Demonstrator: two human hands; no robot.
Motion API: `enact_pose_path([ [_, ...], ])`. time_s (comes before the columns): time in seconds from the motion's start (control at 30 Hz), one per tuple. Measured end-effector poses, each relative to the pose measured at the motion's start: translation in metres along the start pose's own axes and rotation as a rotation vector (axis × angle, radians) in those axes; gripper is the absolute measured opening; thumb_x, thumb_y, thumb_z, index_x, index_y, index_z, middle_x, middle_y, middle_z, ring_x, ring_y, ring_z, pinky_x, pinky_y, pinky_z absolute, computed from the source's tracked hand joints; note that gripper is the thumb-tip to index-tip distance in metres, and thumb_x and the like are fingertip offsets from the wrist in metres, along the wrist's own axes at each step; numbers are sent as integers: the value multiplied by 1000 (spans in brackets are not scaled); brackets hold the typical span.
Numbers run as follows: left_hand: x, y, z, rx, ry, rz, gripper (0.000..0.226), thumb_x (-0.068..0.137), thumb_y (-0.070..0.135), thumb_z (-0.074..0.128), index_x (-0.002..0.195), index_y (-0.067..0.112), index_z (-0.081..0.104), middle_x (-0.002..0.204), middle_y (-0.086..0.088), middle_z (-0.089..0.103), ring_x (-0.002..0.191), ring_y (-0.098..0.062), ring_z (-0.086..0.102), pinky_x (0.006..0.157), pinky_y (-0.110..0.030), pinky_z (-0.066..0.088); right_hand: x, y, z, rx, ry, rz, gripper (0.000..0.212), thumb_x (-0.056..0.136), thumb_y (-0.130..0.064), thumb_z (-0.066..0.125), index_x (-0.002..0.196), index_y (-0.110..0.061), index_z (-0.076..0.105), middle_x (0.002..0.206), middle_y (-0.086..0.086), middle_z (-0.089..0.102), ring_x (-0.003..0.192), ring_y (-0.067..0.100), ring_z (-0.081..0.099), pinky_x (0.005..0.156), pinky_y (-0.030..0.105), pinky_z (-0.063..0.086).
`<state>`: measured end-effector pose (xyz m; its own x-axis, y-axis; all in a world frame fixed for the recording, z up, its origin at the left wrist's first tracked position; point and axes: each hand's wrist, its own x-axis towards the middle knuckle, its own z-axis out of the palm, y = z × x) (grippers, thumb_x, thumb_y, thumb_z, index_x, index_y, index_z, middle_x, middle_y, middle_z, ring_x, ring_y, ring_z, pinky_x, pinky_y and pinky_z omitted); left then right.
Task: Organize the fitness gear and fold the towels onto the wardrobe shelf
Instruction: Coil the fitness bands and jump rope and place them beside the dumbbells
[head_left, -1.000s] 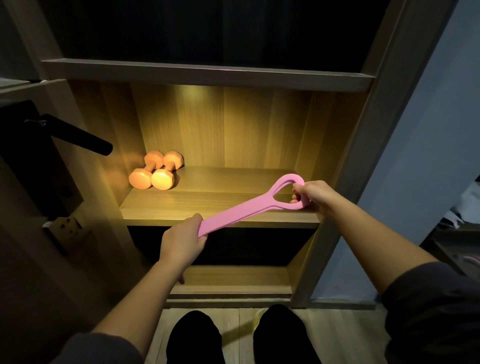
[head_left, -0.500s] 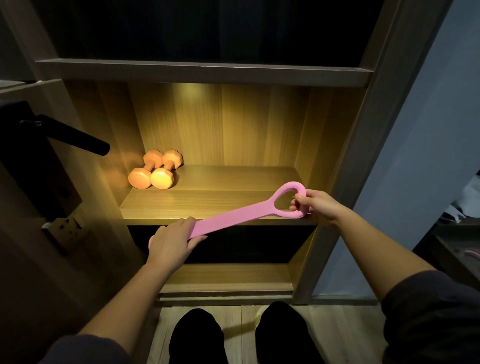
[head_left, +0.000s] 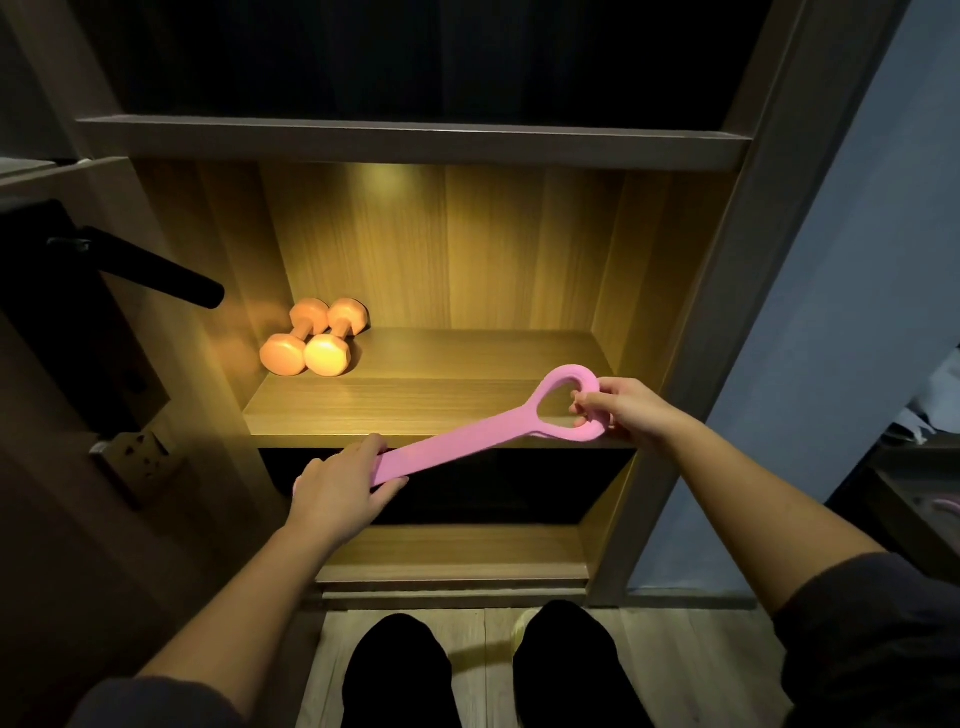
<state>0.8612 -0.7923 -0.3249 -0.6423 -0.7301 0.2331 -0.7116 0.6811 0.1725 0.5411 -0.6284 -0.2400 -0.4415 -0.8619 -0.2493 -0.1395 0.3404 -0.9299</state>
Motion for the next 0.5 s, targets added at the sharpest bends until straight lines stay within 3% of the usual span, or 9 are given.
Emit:
enact_pose_path([
  [0.13,-3,2,6,-73,-74,-70,30,93,44,57,118,30,46,96,12,56,60,-6,58,55,-27,57,-6,-29,13,-12,-35,-70,9,94,-13,63,102,-12,66,86,7,73,71,15,72,60,22,57],
  [0.27,0,8,14,-217,-127,-177,27,90,32,64,111,25,49,88,11,57,67,-7,63,61,-31,60,-14,-62,27,-158,-46,-168,15,93,-14,63,108,-10,65,95,9,72,73,16,70,63,24,58],
  [0.4,3,21,16,-331,-114,-193,37,85,24,68,115,27,46,88,12,57,71,-7,62,64,-32,59,-19,-98,41,-184,-92,-225,9,92,-14,65,101,-12,65,86,4,73,66,12,71,55,22,56],
  [0.5,9,35,10,-439,-56,-188,34,82,22,70,108,30,48,84,13,59,70,-5,63,63,-31,59,-22,-119,47,-171,-103,-244,10,92,-14,65,101,-9,66,78,2,74,64,12,71,53,21,54],
])
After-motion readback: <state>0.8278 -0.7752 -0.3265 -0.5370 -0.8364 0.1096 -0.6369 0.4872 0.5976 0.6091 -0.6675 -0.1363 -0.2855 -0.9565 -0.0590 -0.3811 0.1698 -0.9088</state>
